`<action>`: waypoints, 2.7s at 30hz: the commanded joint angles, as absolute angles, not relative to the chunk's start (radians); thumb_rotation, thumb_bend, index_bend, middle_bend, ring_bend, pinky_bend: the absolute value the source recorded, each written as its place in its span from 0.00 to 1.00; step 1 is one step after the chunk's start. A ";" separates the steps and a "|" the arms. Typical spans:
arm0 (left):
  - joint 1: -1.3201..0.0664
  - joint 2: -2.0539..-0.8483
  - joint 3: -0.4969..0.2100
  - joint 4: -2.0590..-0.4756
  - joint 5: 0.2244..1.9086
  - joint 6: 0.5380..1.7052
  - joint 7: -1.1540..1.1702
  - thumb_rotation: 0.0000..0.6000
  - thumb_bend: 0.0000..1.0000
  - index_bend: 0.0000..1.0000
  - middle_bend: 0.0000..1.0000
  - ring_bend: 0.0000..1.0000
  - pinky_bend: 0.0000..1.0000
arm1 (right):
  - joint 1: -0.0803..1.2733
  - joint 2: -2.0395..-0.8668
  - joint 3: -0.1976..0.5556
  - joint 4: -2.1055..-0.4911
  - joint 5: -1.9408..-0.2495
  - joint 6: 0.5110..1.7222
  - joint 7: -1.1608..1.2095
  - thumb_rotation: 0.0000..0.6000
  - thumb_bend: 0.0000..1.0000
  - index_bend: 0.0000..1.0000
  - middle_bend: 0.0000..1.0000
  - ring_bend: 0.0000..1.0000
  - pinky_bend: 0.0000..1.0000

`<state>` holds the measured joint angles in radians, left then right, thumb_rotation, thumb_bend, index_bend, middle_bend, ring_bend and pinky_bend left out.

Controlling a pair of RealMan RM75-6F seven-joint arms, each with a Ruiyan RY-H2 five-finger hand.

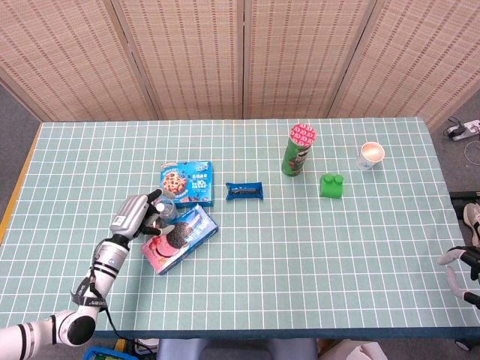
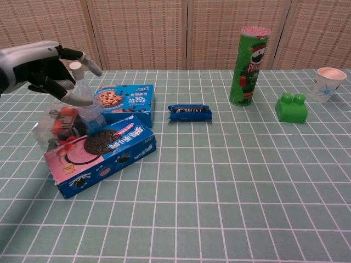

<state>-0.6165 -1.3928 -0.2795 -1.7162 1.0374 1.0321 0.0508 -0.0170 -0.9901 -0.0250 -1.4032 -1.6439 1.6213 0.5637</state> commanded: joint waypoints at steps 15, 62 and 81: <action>-0.624 -1.458 -0.297 -1.633 0.995 1.043 -0.008 1.00 0.11 0.58 1.00 1.00 1.00 | -0.018 -0.991 -0.025 -1.401 -1.644 1.623 0.568 1.00 0.47 0.49 0.45 0.36 0.63; -0.617 -1.519 -0.320 -1.570 1.038 1.076 -0.078 1.00 0.47 0.72 1.00 1.00 1.00 | -0.016 -0.992 -0.021 -1.391 -1.636 1.615 0.588 1.00 0.47 0.49 0.45 0.36 0.63; -0.609 -1.496 -0.332 -1.628 1.063 1.108 -0.070 1.00 0.57 0.75 1.00 1.00 1.00 | -0.016 -0.992 -0.020 -1.386 -1.634 1.615 0.596 1.00 0.47 0.49 0.46 0.36 0.63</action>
